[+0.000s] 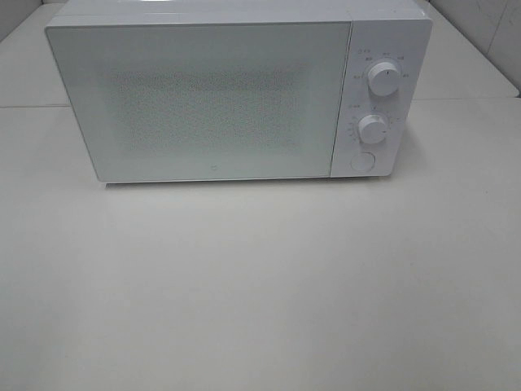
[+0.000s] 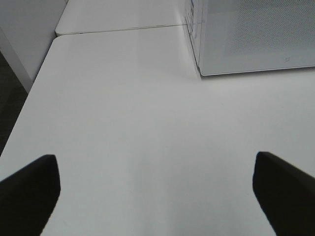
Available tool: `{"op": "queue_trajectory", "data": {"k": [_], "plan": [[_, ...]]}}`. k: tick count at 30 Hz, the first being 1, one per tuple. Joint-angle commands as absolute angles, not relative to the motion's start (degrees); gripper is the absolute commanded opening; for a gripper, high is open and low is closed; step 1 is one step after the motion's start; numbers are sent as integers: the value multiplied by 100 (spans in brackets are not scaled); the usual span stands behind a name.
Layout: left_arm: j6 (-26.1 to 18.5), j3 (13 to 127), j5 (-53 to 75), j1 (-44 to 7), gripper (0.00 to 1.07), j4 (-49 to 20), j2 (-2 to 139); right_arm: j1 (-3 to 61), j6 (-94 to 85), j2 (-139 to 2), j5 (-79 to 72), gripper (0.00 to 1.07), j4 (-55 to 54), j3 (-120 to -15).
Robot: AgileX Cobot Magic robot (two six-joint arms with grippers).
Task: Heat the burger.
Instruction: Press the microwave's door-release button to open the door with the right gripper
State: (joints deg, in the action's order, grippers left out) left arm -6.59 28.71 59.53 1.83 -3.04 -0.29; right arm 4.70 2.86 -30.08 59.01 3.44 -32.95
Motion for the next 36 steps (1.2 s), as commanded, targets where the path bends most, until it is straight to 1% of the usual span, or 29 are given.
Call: {"op": "queue_trajectory", "data": {"k": [1, 2, 4, 7, 22, 36], "plan": [[-613, 2842, 5913, 206, 100, -355, -166, 430, -206, -1960, 5884, 91, 115, -3123], [-613, 2842, 5913, 206, 100, -355, -166, 430, -206, -1960, 5884, 91, 115, -3123], [-613, 2842, 5913, 206, 100, -355, -166, 430, -292, -1427, 5844, 91, 115, -3008], [-613, 2842, 5913, 206, 100, -355, -166, 430, -401, -1054, 5993, 91, 46, -2922], [-613, 2842, 5913, 206, 100, -355, -149, 430, -487, 166, 6045, 91, 0, -2865], [-625, 2842, 5913, 206, 100, -355, -138, 458, -447, 143, 6039, 91, 0, -2871]]}}
